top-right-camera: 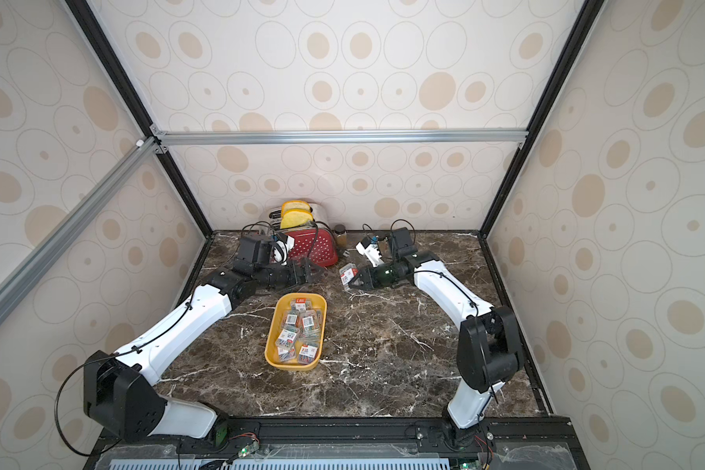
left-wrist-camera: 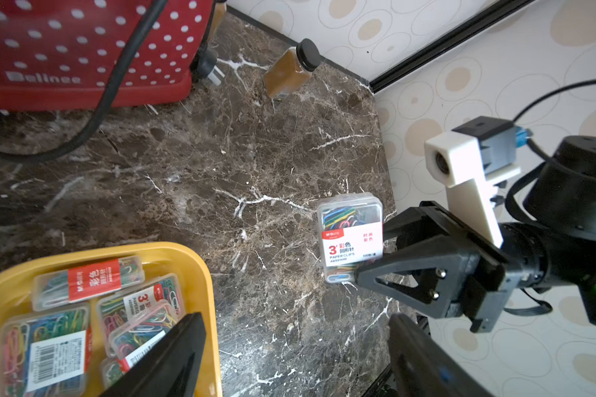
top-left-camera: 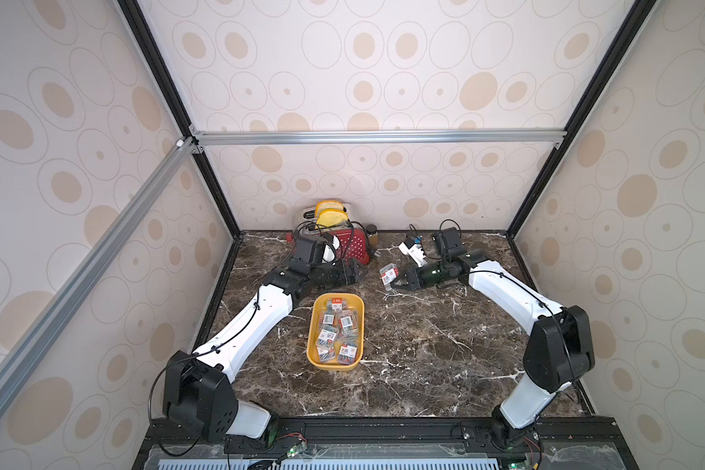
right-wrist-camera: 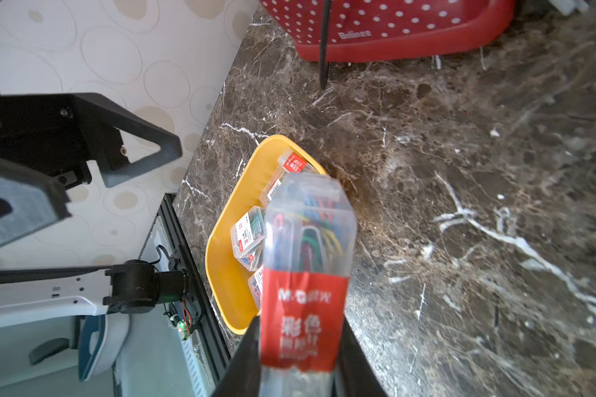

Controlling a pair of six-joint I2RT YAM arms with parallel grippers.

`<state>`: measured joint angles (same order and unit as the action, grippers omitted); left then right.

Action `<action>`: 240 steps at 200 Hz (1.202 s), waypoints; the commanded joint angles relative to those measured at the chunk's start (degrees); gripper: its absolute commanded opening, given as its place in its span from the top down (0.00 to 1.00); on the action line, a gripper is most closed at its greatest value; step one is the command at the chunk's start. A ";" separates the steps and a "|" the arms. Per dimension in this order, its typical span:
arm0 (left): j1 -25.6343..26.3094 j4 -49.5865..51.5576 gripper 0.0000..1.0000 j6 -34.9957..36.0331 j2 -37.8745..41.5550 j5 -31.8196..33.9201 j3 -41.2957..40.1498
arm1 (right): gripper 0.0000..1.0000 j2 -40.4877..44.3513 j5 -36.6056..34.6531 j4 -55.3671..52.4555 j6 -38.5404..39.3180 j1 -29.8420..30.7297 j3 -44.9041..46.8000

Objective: Take the paper clips out of the storage box
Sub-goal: Place the boxed paper clips at the center of the board.

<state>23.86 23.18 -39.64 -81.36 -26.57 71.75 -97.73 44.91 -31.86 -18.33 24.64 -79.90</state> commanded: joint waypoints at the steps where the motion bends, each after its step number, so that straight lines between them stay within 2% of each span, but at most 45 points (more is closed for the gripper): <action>1: -0.53 3.65 0.14 4.87 1.73 0.94 3.30 | 0.85 -1.93 5.85 -1.96 -2.42 -5.05 2.71; 38: -0.50 2.80 0.15 4.67 2.70 0.35 1.00 | 0.84 -9.64 11.66 3.27 -5.03 -12.37 4.86; 49: -0.52 2.58 0.15 4.40 2.79 0.46 0.41 | 0.85 -12.29 14.02 5.80 -7.27 -13.57 4.42; 91: -0.56 4.07 0.15 5.40 2.71 1.36 0.33 | 0.85 -18.45 15.69 9.57 -11.45 -16.66 3.60; 202: -0.51 7.37 0.15 8.50 0.77 2.48 1.69 | 0.81 -23.40 11.67 1.58 -7.50 -18.30 2.91; 221: -0.56 7.83 0.15 8.96 0.77 2.64 1.71 | 0.78 -23.32 10.84 0.54 -6.88 -18.66 2.99; 240: -0.54 8.01 0.15 9.44 0.75 2.66 1.61 | 0.66 -22.79 9.66 -0.44 -6.38 -18.75 3.24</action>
<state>23.73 29.65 -32.42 -80.38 -24.51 71.70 -120.53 56.95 -28.91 -26.28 6.50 -76.20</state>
